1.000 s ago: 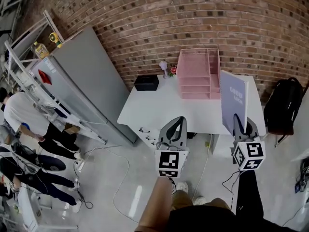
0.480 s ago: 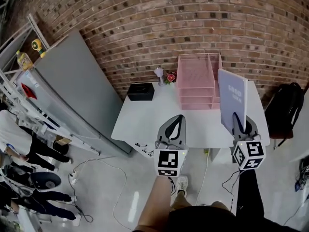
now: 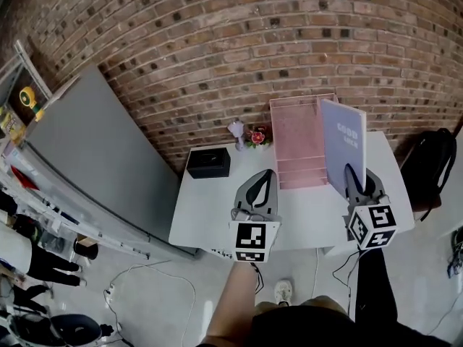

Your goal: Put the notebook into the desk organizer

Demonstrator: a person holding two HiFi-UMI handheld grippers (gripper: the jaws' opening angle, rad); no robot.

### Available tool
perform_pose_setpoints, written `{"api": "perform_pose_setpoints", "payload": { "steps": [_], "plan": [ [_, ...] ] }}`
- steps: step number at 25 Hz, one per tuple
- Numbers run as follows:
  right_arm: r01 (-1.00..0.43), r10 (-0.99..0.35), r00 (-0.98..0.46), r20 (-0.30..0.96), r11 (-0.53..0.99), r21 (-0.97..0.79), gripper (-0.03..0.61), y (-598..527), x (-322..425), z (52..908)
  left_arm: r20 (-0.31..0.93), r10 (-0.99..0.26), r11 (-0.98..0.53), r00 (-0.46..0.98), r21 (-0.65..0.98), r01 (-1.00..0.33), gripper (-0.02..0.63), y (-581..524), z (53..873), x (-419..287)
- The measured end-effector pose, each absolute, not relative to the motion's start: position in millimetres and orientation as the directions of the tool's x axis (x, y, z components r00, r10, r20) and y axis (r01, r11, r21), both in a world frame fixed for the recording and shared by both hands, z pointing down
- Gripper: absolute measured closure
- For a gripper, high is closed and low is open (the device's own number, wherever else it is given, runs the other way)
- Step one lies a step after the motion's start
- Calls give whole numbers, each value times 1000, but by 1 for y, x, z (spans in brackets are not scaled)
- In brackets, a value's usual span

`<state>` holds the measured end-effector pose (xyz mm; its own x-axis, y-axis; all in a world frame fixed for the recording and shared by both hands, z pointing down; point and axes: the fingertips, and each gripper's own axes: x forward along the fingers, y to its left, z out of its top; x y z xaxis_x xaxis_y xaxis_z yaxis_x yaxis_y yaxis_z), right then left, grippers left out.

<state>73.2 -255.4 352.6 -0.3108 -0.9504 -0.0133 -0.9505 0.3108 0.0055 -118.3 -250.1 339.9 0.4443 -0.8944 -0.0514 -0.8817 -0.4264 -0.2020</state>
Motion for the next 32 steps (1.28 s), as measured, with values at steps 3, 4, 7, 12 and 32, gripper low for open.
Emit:
{"api": "perform_pose_setpoints", "payload": {
  "steps": [3,4,7,12,32],
  "plan": [
    [-952,-952,-306,-13,306,-8,531,-276,56,353,-54,-885,-444,463,-202,-873,598,-274,342,-131],
    [-953,-953,-303,-12,304,-9,531,-282,51,353,-54,-882,-450,468,-199,-871,598,-281,344,-135],
    [-954,-955,-298,-4,298,-16,531,-298,42,354,-51,-874,-467,483,-187,-864,598,-298,349,-140],
    [-956,-955,-294,34,293,-28,531,-316,34,360,-45,-864,-487,502,-177,-855,598,-316,355,-143],
    [-877,-851,-479,215,457,-146,531,-420,-11,398,-2,-876,-474,482,-176,-863,598,-394,372,-144]
  ]
}}
